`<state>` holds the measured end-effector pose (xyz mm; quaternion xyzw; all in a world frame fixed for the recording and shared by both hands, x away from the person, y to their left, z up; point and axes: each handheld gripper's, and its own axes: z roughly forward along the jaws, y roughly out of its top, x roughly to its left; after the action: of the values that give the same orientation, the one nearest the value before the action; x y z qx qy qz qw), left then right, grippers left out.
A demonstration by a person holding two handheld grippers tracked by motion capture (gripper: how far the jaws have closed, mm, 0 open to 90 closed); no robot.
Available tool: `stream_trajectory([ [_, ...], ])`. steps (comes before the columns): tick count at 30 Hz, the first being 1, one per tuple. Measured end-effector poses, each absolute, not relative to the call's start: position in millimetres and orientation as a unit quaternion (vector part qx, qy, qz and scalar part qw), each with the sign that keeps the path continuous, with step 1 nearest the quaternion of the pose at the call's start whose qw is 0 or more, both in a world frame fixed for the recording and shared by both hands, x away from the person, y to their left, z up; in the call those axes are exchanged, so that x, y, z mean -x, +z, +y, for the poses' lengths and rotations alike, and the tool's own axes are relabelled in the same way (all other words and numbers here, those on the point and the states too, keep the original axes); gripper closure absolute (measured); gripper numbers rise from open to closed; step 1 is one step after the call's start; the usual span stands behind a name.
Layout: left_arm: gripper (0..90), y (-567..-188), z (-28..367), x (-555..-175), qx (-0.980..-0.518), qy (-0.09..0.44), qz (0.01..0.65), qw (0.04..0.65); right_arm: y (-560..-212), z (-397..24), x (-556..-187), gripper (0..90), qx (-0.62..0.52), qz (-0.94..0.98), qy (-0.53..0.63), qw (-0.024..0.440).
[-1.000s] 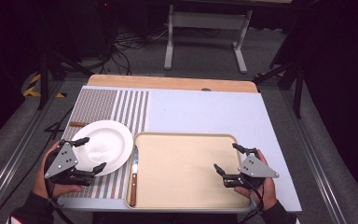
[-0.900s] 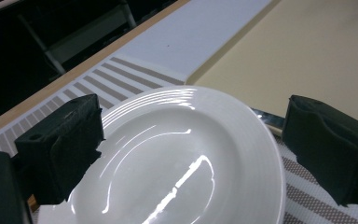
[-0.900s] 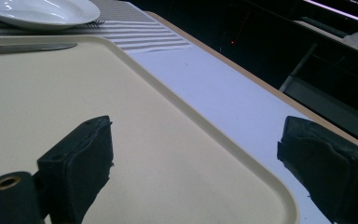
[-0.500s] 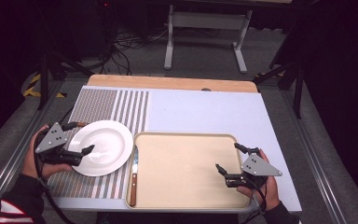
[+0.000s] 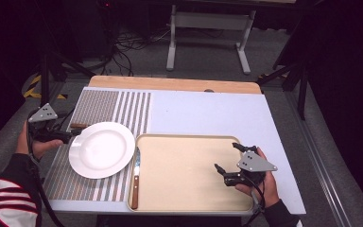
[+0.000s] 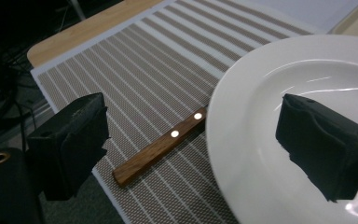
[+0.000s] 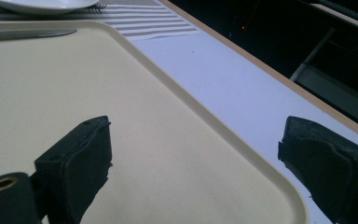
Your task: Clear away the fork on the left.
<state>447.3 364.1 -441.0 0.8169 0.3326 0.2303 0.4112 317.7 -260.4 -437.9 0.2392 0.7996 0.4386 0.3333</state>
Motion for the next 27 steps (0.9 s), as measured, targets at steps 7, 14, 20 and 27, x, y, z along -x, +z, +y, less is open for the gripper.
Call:
stream_trajectory([
  [7,12.1,-461,377,-474,-0.831,0.207,0.365,0.365,-438,-263,-319,9.8,-0.243,0.802,0.431,0.334],
  [14,12.8,-470,376,-490,-0.849,0.195,0.365,0.329,-440,-268,-322,10.0,-0.248,0.804,0.427,0.331],
  [20,14.3,-477,368,-502,-0.869,0.182,0.355,0.292,-438,-270,-323,10.3,-0.247,0.803,0.427,0.335],
  [27,18.7,-475,355,-510,-0.888,0.17,0.328,0.273,-445,-268,-326,10.9,-0.247,0.814,0.409,0.329],
])
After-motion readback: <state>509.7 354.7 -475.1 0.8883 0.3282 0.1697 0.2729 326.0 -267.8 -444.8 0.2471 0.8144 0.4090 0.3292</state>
